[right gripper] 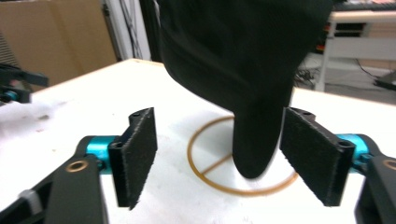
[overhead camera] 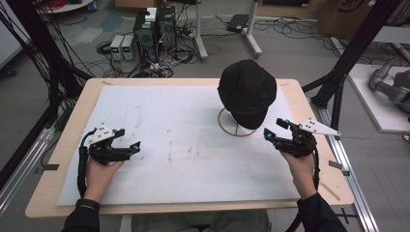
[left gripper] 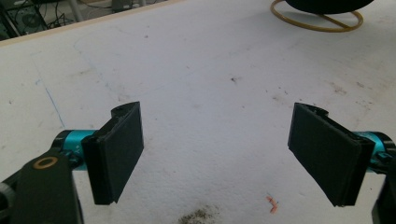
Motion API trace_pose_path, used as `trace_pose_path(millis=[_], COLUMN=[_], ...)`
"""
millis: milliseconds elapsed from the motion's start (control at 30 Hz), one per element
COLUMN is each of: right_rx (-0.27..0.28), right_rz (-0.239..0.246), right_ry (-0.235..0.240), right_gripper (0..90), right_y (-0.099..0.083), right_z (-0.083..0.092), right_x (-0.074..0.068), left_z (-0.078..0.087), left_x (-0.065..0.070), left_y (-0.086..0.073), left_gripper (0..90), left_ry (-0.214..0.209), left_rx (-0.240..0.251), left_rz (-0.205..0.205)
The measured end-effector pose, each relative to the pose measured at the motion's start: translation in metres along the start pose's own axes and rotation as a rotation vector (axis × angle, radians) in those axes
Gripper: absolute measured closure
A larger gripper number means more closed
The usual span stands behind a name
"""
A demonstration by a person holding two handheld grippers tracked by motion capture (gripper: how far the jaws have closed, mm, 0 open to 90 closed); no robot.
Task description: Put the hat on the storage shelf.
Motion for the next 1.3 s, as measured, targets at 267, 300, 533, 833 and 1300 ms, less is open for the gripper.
trace_pose_path(millis=[267,300,533,833,1300], right_rx=[-0.048,-0.052,-0.065,-0.076,-0.078], right_rz=[-0.088,-0.09,-0.105,-0.109,-0.102], right_ry=[-0.022,-0.026,-0.031,-0.049,-0.051], right_gripper=[25.0,25.0,25.0,25.0,25.1], right_y=[-0.024,-0.025,-0.029,-0.031,-0.03], right_z=[-0.007,-0.007,-0.006,-0.004,-0.005], right_x=[0.014,0.015,0.019,0.023,0.022], left_z=[-0.003,-0.004,-0.006,-0.007,-0.007], left_x=[0.005,0.006,0.009,0.01,0.008], left_y=[0.003,0.003,0.004,0.004,0.003], left_gripper=[17.8,17.7,17.7,17.7,17.7], left_ry=[-0.007,-0.006,-0.019,-0.016,-0.014], left_rx=[0.005,0.007,0.013,0.005,0.007], left_rz=[-0.014,-0.015,-0.025,-0.03,-0.025])
Point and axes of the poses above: each handheld gripper's, and its own axes: z roughly backward along the jaws, y roughly out of its top, x roughly to its right, the point moved 2 cm from there along -z, roughly forward along the jaws, and after that the axes turned 8 degrees about -x, right-handed, at the moved point
